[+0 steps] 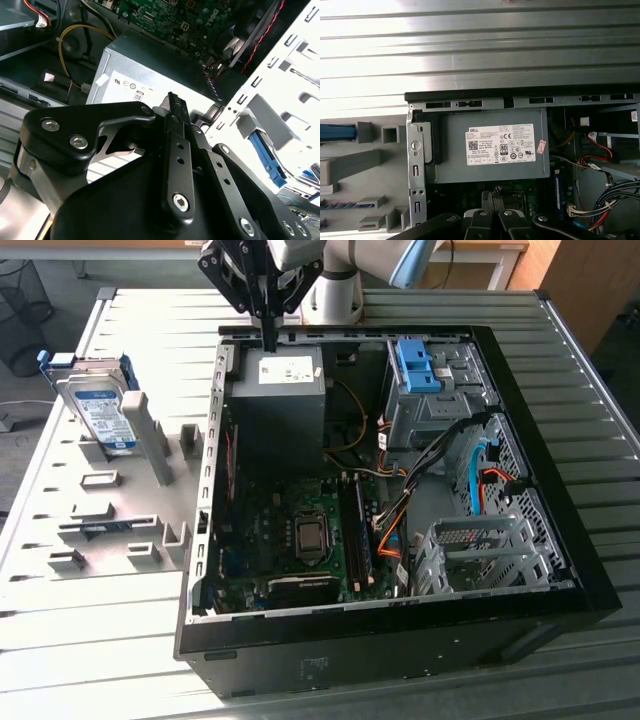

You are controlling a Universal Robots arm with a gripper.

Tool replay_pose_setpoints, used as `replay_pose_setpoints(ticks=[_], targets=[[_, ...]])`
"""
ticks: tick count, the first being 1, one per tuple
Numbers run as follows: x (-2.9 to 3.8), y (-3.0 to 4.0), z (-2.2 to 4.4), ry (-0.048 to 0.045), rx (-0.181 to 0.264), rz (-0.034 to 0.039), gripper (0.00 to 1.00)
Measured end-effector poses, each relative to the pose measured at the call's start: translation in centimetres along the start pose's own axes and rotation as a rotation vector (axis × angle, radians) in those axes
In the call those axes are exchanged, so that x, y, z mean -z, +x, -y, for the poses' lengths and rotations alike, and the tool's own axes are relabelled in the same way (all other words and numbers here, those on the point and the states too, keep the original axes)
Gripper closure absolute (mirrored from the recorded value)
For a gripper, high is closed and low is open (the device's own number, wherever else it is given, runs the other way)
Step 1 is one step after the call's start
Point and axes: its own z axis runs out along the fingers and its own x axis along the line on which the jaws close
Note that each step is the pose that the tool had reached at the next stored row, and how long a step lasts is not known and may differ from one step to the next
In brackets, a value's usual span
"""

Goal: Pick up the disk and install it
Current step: 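Reach for the disk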

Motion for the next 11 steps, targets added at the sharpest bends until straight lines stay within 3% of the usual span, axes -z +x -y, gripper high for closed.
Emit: replay_pose_setpoints(ticks=[11], targets=[[-0.02,0.22,0.02,-0.0001,0.0,0.0,0.89]])
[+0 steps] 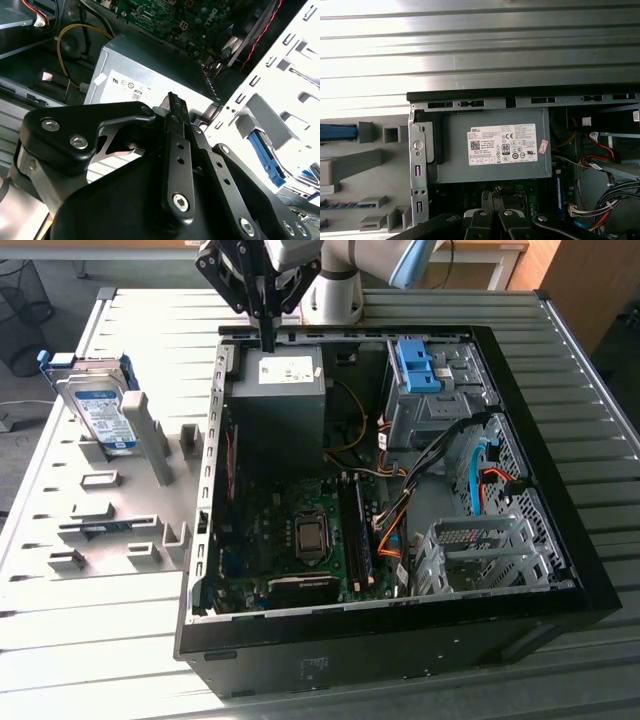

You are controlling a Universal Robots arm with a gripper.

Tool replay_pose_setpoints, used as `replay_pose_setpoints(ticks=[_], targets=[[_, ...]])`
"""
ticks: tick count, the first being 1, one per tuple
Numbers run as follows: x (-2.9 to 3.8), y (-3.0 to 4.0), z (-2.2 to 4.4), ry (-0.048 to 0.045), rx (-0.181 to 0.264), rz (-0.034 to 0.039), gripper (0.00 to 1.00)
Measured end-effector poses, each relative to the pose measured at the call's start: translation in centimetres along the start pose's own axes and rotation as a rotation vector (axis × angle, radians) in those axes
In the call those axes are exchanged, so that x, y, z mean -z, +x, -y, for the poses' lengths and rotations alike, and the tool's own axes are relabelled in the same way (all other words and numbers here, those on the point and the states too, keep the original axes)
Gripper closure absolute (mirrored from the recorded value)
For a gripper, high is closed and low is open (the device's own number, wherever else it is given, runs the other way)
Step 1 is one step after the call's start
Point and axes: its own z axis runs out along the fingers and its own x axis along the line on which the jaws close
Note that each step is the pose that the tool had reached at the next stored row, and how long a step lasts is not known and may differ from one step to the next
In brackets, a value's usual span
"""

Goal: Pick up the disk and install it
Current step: 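Reach for the disk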

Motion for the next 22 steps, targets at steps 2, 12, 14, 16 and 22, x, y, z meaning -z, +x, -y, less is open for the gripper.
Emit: replay_pose_setpoints(ticks=[2,12,14,16,22], targets=[[0.0,0.04,0.0,0.0,0.0,0.0,0.89],[-0.02,0.24,0.02,0.0,0.0,0.0,0.89],[-0.03,0.28,0.02,0.0,0.0,0.0,0.89],[-0.03,0.32,0.03,0.0,0.0,0.0,0.89],[-0.04,0.45,0.04,0.0,0.0,0.0,0.89]])
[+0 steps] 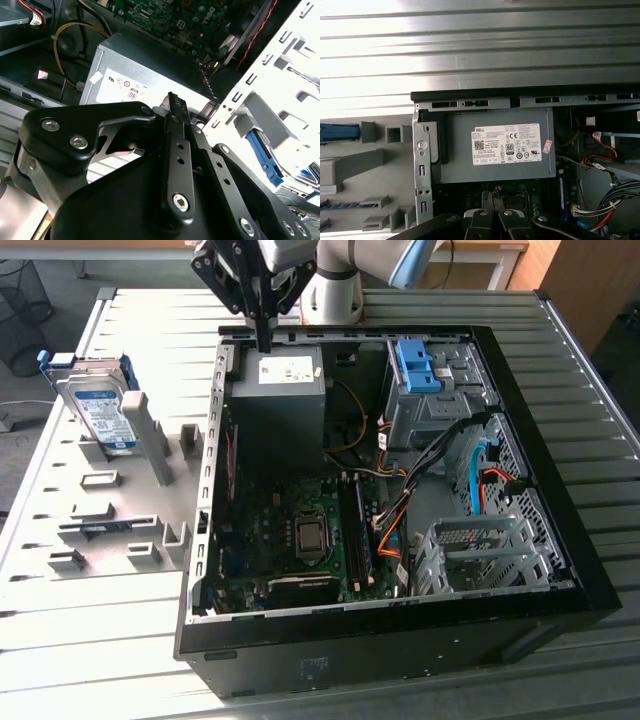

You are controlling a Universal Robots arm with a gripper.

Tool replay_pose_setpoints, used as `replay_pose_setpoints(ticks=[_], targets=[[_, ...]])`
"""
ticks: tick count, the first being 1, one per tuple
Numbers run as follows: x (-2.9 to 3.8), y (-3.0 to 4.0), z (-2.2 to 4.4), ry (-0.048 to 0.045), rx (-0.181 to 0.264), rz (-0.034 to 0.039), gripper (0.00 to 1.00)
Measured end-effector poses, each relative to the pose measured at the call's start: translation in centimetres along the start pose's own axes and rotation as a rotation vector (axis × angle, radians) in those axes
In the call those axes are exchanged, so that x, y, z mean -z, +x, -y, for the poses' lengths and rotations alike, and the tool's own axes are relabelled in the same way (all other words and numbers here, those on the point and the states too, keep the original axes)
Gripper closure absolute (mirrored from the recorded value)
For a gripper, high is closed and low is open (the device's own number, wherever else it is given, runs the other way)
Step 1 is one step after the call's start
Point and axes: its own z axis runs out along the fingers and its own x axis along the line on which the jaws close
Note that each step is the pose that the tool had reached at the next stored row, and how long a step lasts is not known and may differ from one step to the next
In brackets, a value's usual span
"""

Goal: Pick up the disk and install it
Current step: 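Reach for the disk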

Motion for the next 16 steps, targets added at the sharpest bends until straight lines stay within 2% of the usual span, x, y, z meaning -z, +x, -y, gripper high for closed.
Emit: replay_pose_setpoints(ticks=[11,16], targets=[[-0.02,0.21,0.02,0.0,0.0,0.0,0.89],[-0.07,0.51,0.04,0.0,0.0,0.0,0.89]])
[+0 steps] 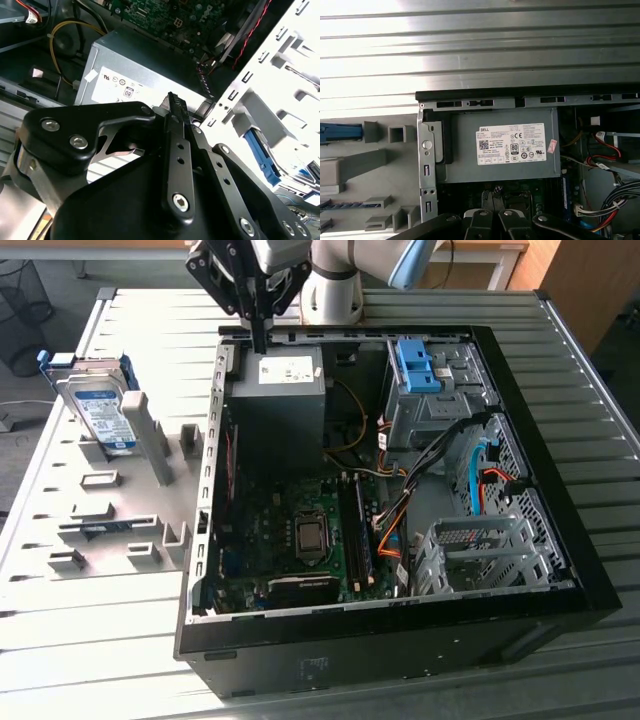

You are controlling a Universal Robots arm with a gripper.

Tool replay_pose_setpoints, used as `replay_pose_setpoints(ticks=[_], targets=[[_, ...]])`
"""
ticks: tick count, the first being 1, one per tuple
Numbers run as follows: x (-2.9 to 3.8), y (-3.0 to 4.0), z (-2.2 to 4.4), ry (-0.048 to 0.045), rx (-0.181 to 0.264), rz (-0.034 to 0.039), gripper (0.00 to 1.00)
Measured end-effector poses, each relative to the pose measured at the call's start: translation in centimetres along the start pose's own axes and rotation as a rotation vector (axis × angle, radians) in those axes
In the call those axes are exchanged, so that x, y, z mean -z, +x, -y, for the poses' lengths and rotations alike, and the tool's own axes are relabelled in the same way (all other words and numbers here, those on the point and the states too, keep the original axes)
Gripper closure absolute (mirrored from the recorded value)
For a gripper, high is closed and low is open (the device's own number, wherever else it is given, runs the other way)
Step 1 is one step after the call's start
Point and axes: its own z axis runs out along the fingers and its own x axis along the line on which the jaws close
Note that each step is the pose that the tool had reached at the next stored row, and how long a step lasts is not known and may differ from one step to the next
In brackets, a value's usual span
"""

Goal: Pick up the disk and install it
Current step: 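Reach for the disk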

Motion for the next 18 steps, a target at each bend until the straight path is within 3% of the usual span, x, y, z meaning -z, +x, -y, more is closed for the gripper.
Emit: replay_pose_setpoints(ticks=[18], targets=[[-0.06,0.35,0.03,0.0001,0.0,0.0,0.89]])
